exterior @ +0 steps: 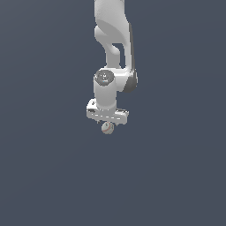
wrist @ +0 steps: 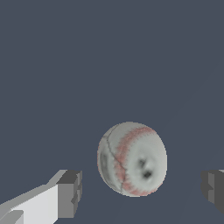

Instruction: Pick up the object and move it to a goal position.

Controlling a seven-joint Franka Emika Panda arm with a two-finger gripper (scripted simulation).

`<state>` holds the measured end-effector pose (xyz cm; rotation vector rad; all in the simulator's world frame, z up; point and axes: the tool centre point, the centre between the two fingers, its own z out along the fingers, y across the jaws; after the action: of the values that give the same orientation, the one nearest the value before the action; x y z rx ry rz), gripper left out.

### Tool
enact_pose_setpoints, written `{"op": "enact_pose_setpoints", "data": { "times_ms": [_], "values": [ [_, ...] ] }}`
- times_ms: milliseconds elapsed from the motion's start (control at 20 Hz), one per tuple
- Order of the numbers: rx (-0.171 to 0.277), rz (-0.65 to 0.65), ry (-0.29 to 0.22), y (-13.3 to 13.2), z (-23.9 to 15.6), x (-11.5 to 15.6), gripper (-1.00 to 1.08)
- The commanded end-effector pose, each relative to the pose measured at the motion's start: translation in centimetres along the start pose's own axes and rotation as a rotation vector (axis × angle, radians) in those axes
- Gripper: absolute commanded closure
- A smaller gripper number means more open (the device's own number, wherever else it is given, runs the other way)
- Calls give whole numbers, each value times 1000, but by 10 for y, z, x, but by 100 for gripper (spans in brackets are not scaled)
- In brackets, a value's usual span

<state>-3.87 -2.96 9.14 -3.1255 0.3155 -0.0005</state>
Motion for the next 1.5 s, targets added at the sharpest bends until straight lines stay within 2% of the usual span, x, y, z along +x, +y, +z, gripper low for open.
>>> {"op": "enact_pose_setpoints", "data": {
  "times_ms": [0, 300, 550, 600, 1200, 1450],
  "values": [
    [0, 1, -1, 0, 9, -1, -92],
    [0, 4, 0, 1, 37, -2, -92],
    [0, 4, 0, 1, 44, -1, -92],
    [0, 4, 0, 1, 44, -1, 108],
    [0, 4, 0, 0, 41, -1, 108],
    [0, 4, 0, 2, 28, 2, 108]
  ]
}}
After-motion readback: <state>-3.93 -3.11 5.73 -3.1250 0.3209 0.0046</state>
